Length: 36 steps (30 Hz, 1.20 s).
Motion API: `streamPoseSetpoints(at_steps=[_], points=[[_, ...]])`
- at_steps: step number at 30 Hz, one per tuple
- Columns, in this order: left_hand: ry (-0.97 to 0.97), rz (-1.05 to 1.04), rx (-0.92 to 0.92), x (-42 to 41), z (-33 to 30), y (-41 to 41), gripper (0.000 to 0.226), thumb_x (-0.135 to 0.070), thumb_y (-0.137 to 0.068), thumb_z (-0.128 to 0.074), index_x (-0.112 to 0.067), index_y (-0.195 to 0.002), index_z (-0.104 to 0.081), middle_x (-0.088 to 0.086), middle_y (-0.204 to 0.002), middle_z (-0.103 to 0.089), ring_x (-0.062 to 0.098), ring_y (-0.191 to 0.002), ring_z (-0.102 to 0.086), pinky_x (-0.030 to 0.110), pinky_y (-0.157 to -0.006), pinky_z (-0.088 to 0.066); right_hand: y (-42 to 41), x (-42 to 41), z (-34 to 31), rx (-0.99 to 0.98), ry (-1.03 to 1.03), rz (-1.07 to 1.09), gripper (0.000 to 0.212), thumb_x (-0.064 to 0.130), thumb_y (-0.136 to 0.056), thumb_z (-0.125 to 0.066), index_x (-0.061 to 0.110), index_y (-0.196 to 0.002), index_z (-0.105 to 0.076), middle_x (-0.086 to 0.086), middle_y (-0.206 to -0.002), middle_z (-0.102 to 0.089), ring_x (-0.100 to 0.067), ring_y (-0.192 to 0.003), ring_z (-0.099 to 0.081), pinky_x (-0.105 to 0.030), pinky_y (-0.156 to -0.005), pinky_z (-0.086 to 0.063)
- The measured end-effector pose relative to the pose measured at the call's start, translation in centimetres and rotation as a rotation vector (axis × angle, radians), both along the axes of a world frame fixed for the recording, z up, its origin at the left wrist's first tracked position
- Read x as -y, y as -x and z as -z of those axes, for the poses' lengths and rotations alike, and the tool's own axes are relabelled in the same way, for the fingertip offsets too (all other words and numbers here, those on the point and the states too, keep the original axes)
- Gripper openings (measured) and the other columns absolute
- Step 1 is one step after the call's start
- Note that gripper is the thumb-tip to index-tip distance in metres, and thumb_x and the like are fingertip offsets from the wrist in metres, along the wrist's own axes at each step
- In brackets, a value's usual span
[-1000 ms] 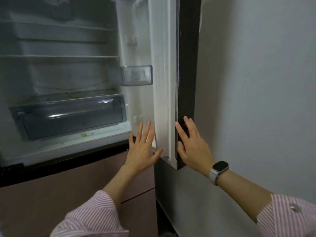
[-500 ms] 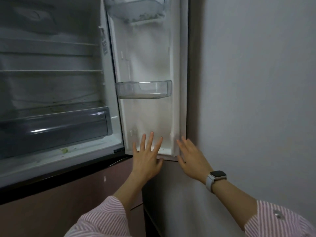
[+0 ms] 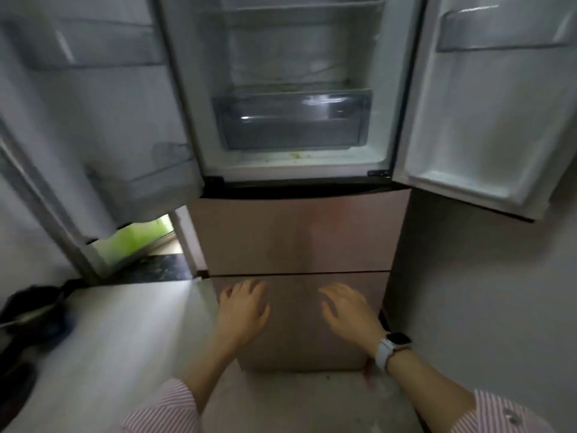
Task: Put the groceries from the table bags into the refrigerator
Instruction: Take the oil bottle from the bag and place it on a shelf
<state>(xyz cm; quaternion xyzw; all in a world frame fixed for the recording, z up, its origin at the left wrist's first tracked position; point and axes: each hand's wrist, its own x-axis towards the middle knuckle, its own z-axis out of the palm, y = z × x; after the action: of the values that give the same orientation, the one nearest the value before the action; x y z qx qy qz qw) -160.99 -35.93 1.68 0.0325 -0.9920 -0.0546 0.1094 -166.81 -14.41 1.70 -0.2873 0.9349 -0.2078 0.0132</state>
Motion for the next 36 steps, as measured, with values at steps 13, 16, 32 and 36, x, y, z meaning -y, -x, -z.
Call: streamPoseSetpoints(at_steps=[13,16,32,36], points=[[-0.191,-0.965,-0.054,26.5,3.4,-45.8,0.039,-0.034,-0.092,-0.046,-0.018,-0.127,-0.053,0.001,-0.128,-0.055,0.019,-0.113,-0.053,0.039,-0.098,-0.040,-29.4,37.5,2.6,0.019,-0.023,-0.747,0.037,0.026,-0.095,-0.038,0.016,-0.130,-0.047,-0.006,-0.131,-0.052,-0.025,-0.120,-0.047,-0.036,-0.098,-0.037],[-0.193,-1.132,-0.074,29.4,3.0,-54.0,0.037,-0.031,-0.092,-0.046,-0.017,-0.126,-0.054,0.002,-0.128,-0.055,0.019,-0.116,-0.051,0.038,-0.097,-0.042,-36.4,44.0,2.8,0.032,-0.036,-0.918,0.038,0.026,-0.096,-0.036,0.016,-0.131,-0.047,-0.005,-0.132,-0.051,-0.024,-0.119,-0.047,-0.037,-0.097,-0.039],[-0.258,-1.689,-0.203,52.6,2.5,-72.1,0.039,-0.029,-0.093,-0.046,-0.016,-0.130,-0.049,0.004,-0.134,-0.048,0.020,-0.123,-0.045,0.035,-0.102,-0.037,-55.4,78.9,2.9,0.067,-0.032,-1.474,0.033,0.024,-0.096,-0.036,0.014,-0.123,-0.052,-0.006,-0.117,-0.057,-0.024,-0.108,-0.052,-0.034,-0.089,-0.044],[-0.252,-1.716,-0.247,59.2,0.7,-74.5,0.039,-0.026,-0.093,-0.046,-0.016,-0.130,-0.048,0.004,-0.134,-0.048,0.019,-0.124,-0.044,0.033,-0.102,-0.039,-58.8,87.9,1.8,0.053,0.025,-1.563,0.034,0.022,-0.094,-0.039,0.014,-0.124,-0.051,-0.007,-0.119,-0.057,-0.024,-0.110,-0.053,-0.035,-0.092,-0.044]])
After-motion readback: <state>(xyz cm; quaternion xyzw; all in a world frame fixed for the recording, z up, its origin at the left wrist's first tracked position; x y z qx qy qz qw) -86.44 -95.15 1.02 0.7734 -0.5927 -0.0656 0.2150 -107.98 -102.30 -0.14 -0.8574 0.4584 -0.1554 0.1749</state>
